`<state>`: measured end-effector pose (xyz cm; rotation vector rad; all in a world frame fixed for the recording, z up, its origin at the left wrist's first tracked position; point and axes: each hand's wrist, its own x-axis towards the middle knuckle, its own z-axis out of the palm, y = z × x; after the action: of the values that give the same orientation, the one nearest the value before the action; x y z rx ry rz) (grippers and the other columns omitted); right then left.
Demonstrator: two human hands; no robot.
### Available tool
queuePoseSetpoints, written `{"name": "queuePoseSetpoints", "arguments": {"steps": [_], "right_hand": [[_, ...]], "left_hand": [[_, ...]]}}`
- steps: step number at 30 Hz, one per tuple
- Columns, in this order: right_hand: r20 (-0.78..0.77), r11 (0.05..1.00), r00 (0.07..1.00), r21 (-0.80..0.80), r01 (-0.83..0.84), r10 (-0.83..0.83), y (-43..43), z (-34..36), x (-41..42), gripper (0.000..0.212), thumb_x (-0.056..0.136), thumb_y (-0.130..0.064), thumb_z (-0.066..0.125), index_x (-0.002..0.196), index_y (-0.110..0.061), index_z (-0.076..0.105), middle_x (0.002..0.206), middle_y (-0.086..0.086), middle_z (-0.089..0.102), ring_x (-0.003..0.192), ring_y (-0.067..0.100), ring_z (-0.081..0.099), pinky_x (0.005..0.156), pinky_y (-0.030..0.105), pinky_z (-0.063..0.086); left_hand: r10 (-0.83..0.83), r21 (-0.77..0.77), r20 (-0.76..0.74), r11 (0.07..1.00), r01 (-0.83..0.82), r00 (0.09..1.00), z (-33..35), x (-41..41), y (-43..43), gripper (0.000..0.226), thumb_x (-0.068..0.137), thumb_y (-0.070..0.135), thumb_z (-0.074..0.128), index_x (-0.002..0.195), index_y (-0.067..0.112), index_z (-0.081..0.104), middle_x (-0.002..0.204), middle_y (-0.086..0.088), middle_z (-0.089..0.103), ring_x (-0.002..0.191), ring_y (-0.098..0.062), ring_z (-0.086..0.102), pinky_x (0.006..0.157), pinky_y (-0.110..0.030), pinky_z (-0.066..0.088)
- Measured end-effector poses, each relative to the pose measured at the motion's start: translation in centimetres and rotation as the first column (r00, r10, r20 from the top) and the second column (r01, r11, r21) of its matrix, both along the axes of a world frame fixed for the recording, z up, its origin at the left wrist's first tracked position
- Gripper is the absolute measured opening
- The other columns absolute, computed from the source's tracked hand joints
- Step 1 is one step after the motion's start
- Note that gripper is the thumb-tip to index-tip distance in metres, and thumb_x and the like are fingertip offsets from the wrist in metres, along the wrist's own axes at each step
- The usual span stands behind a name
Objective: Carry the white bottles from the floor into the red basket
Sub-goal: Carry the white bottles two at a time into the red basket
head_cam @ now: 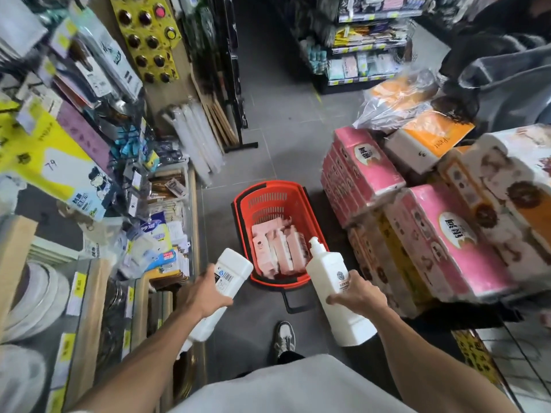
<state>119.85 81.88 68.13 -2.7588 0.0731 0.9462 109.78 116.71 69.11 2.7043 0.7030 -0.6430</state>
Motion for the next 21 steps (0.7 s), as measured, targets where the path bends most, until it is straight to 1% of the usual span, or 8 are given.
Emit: {"name": "queuePoseSetpoints", "arguments": {"steps": [4,6,8,10,12,15,18,21], "right_hand": [[-0.008,1.000,1.000,0.030,0.007,-0.007,0.7,0.3,4.8,0.073,0.069,-0.063,0.077,0.116,-0.026,0.037,0.103,-0.004,0.059,0.087,0.019,0.061,0.065,0.032,0.047],[-0.002,0.999,1.000,0.036,-0.001,0.001,1.1,0.4,6.9,0.072,0.071,-0.063,0.077,0.118,-0.026,0.036,0.104,-0.004,0.059,0.087,0.019,0.060,0.062,0.031,0.044],[-0.005,0.999,1.000,0.036,-0.003,0.003,1.6,0.2,8.7,0.073,0.071,-0.062,0.077,0.119,-0.025,0.037,0.105,-0.004,0.059,0.088,0.019,0.060,0.064,0.032,0.045],[-0.015,0.999,1.000,0.045,0.004,-0.003,2.1,-0.2,10.2,0.074,0.069,-0.063,0.078,0.119,-0.025,0.038,0.104,-0.005,0.060,0.088,0.018,0.062,0.067,0.033,0.049],[-0.027,0.999,1.000,0.041,0.007,-0.006,2.8,-0.6,11.5,0.075,0.067,-0.065,0.077,0.117,-0.026,0.037,0.102,-0.005,0.060,0.087,0.017,0.063,0.070,0.033,0.053],[-0.050,1.000,0.999,0.018,-0.004,0.004,4.2,-0.9,13.7,0.075,0.065,-0.066,0.076,0.116,-0.026,0.038,0.100,-0.006,0.061,0.086,0.018,0.062,0.069,0.034,0.050],[-0.061,1.000,0.998,0.001,0.030,-0.030,6.0,-1.5,15.4,0.076,0.062,-0.069,0.074,0.115,-0.028,0.038,0.097,-0.007,0.061,0.084,0.017,0.063,0.071,0.035,0.053],[-0.096,0.995,0.990,-0.001,0.100,-0.100,8.0,-2.0,16.6,0.077,0.064,-0.068,0.075,0.118,-0.028,0.038,0.096,-0.007,0.060,0.084,0.016,0.062,0.069,0.034,0.053]], "left_hand": [[-0.009,0.034,-0.027,0.999,0.010,1.000,0.5,4.2,0.2,0.081,0.064,0.059,0.074,0.126,0.025,0.034,0.113,0.001,0.065,0.091,-0.025,0.065,0.071,-0.032,0.051],[0.010,0.028,-0.031,1.000,-0.009,0.999,0.6,6.2,0.4,0.079,0.066,0.058,0.076,0.124,0.025,0.034,0.111,0.001,0.065,0.087,-0.024,0.063,0.068,-0.032,0.047],[0.027,0.017,-0.033,0.999,-0.027,0.999,0.8,7.9,0.5,0.075,0.069,0.054,0.078,0.121,0.023,0.033,0.106,0.000,0.062,0.081,-0.022,0.056,0.065,-0.031,0.042],[0.037,0.001,-0.035,0.999,-0.037,0.999,0.6,9.3,0.7,0.074,0.070,0.052,0.079,0.119,0.022,0.033,0.104,0.000,0.060,0.079,-0.021,0.052,0.064,-0.030,0.041],[0.039,-0.020,-0.039,0.999,-0.040,0.998,0.5,10.7,1.1,0.075,0.070,0.052,0.079,0.120,0.022,0.032,0.103,0.001,0.060,0.080,-0.021,0.054,0.064,-0.030,0.041],[0.040,-0.065,-0.054,0.997,-0.043,0.998,-0.5,13.2,2.5,0.077,0.067,0.053,0.079,0.122,0.024,0.032,0.105,0.001,0.062,0.081,-0.019,0.057,0.062,-0.029,0.043],[0.030,-0.099,-0.065,0.994,-0.036,0.997,-1.4,15.7,4.3,0.073,0.066,0.053,0.079,0.117,0.027,0.033,0.101,0.004,0.060,0.080,-0.019,0.058,0.062,-0.029,0.044],[0.025,-0.132,-0.087,0.991,-0.036,0.996,-2.3,18.3,6.4,0.069,0.064,0.052,0.079,0.112,0.029,0.034,0.097,0.004,0.060,0.078,-0.019,0.059,0.063,-0.030,0.045]]}}
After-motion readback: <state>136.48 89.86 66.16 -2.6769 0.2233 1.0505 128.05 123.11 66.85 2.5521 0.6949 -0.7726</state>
